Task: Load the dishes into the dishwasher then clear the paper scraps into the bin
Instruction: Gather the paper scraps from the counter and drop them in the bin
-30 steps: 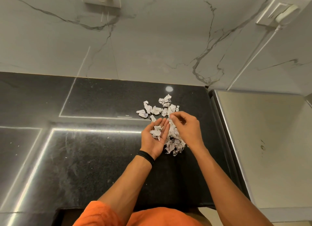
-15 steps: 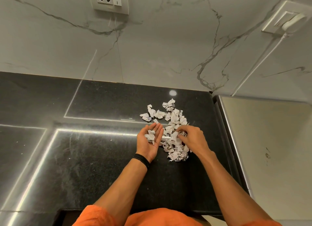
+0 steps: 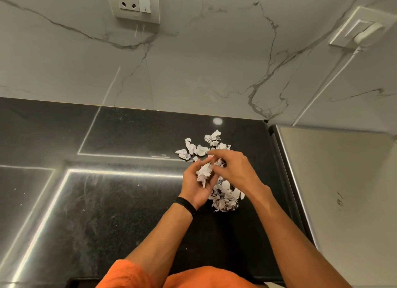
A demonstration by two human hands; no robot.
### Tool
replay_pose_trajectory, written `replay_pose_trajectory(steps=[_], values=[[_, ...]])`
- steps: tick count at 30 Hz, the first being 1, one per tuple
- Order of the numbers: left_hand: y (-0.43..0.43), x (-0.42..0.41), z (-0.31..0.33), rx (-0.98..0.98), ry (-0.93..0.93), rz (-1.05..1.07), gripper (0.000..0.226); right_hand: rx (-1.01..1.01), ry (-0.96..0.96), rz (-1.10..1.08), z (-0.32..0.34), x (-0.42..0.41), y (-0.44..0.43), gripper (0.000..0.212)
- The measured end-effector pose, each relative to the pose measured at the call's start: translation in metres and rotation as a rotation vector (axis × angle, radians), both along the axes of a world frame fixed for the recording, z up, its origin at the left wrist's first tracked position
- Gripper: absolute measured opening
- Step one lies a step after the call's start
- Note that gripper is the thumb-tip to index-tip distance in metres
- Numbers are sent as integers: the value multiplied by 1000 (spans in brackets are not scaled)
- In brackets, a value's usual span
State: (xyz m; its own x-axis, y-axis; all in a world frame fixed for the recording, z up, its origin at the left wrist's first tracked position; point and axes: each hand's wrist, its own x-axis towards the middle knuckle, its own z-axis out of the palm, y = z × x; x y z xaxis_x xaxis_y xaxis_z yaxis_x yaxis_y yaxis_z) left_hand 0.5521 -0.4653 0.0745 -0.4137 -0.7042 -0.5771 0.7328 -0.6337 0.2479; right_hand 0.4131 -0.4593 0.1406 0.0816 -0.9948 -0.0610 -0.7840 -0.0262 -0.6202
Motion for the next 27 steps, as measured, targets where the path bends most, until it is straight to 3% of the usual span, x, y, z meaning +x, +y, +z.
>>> replay_pose_trajectory(steps=[3,9,12,16,19,24,27], values=[[1,2,-1,33,55,35,44,-25,-102,-98,7,-5,-5,36],[0,-1,-11,38,29,47,35,6,-383,-153,5,13,-7,16],[0,0,-6,9,46,44,38,69,-379,-115,0,20,-6,12],[-5,8,-5,3,113,61,40,-46,-406,-199,-1,8,-6,13],[-9,14,-7,22,125,82,38,-42,-236,-239,-12,-11,-3,15],[-13,19,-16,54,90,144,42,396,296,77,-41,-22,18,74],[-11,17,-20,66,74,173,42,404,388,128,-52,-14,27,80]])
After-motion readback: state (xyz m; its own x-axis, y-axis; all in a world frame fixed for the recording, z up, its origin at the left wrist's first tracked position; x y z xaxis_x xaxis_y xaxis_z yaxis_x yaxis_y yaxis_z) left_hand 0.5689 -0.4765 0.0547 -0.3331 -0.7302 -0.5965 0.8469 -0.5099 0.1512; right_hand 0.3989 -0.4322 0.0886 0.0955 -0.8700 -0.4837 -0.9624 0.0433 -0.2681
